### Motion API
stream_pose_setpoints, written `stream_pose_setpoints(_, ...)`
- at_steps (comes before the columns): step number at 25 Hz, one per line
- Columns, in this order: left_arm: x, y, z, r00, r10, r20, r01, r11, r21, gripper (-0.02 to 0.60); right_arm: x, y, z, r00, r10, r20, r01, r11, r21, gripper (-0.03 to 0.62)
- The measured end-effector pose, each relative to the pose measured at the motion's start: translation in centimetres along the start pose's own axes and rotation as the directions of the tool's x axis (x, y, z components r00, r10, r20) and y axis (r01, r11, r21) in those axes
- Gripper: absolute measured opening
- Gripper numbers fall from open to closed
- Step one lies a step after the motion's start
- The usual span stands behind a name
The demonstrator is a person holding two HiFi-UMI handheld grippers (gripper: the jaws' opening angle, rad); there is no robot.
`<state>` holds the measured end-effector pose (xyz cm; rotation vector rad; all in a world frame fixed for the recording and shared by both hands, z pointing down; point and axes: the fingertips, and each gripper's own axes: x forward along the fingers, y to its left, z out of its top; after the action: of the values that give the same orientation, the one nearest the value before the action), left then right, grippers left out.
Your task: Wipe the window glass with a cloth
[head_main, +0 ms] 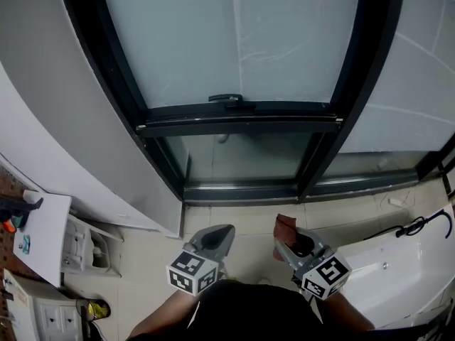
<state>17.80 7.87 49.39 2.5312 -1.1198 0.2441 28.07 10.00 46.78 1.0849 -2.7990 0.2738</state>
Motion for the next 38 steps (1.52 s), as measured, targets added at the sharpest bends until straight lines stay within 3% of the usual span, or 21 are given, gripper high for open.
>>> stream_pose_setpoints(9, -1.5, -3.3, -2.0, 0.995, 0.097, 0.015, -0.096, 0.995, -0.027, 0.017, -3.1, -0.9, -1.6, 0.997, 0.079, 0.009, -0.079, 0.996, 0.034, 0.072)
stream_pose_setpoints(12, -2.3, -2.9, -2.8, 0.994, 0.106, -0.007, -0.106, 0.994, -0.023, 0.017, -3.1, -0.8, -1.5, 0.996, 0.087, 0.022, -0.089, 0.992, 0.088, 0.073)
stream_pose_setpoints(15, -3.0, -1.3, -2.8, 0.993, 0.116, -0.014, -0.116, 0.993, -0.019, 0.017, -2.8, -0.6, -0.8, 0.997, 0.064, 0.032, -0.066, 0.995, 0.071, 0.072)
stream_pose_setpoints(23, -4.4, 1.8, 0.3, 0.998, 0.053, 0.021, -0.054, 0.998, 0.024, 0.017, 0.3, 1.4, 0.6, 0.998, -0.003, 0.058, 0.0, 0.999, 0.054, 0.072)
stream_pose_setpoints(38, -5.8, 4.5, 0.4, 1.0, -0.028, 0.0, 0.028, 0.999, 0.04, 0.017, 3.4, 4.5, -0.8, 0.997, -0.066, 0.039, 0.063, 0.996, 0.07, 0.072)
